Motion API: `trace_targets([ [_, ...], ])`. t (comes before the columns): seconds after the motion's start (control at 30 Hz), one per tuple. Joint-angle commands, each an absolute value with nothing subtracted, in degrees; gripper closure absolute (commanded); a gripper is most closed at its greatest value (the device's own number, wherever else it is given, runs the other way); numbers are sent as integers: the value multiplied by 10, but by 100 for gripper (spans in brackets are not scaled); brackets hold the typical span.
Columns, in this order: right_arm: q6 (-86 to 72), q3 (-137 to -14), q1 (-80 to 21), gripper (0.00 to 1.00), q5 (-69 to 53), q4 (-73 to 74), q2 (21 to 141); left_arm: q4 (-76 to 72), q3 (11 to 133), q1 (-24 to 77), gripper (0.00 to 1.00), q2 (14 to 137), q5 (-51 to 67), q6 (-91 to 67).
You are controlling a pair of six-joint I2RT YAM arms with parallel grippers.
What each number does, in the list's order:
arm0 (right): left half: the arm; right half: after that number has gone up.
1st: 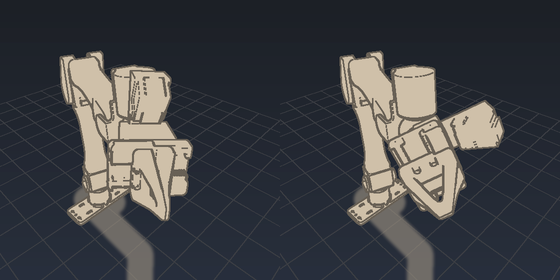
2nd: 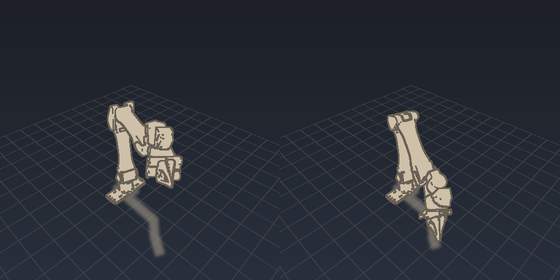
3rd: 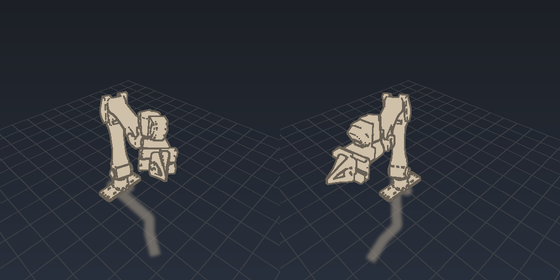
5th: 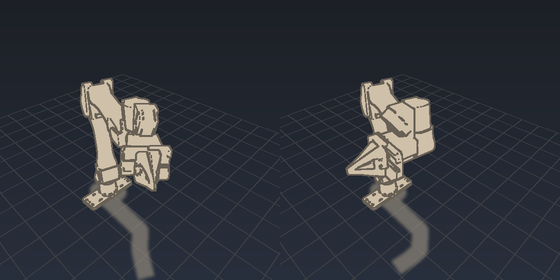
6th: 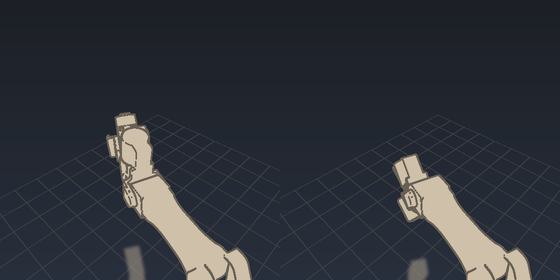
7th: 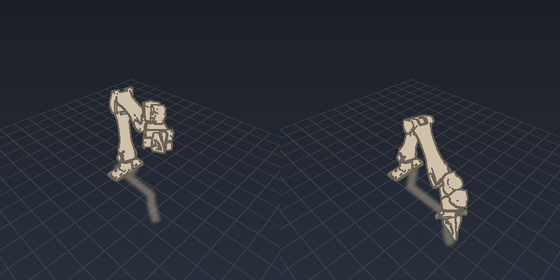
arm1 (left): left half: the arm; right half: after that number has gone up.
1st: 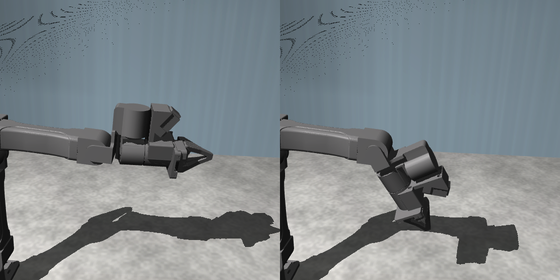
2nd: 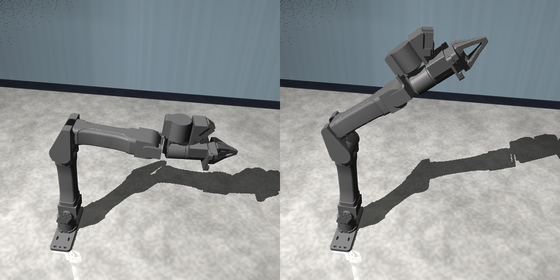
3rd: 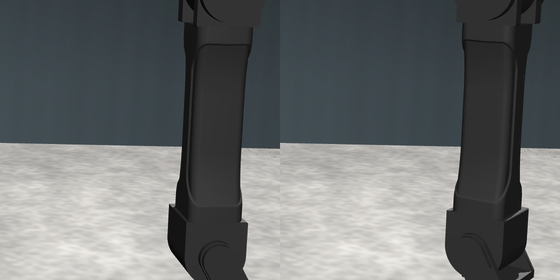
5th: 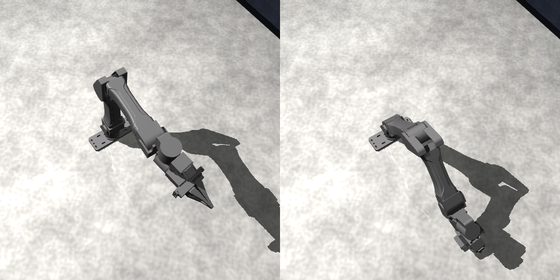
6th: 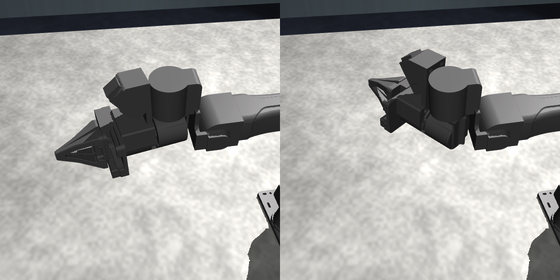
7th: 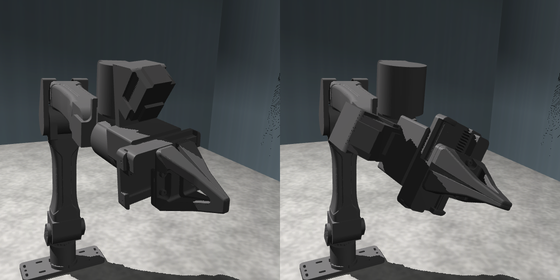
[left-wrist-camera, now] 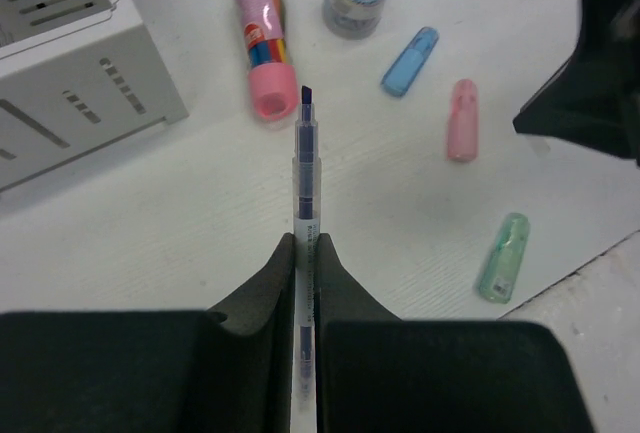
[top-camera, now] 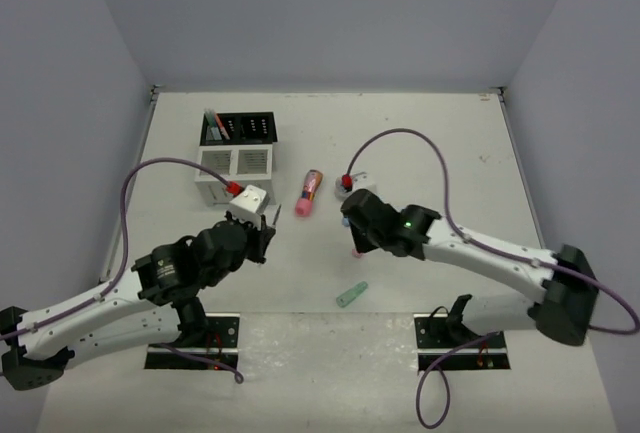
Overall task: Sort the stationery into containers
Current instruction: Pick up the pen cap from the center of the board, then close the pen cap on the pen.
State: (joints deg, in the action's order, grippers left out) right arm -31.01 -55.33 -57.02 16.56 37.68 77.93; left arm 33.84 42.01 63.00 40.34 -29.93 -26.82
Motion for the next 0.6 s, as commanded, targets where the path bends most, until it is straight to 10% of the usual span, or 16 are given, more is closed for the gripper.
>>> trace_targets([
  [0.0, -377, -536, -564, 100, 236, 285, 552, 204, 382, 629, 100, 341, -202, -272],
  [0.23, -448, -344, -563, 100, 178, -109, 279, -174, 227, 629, 100, 294, -22, -333],
  [0.57, -405, -348, -563, 100, -24, -248, 316, -468, 188, 631, 100, 423, 119, -419],
])
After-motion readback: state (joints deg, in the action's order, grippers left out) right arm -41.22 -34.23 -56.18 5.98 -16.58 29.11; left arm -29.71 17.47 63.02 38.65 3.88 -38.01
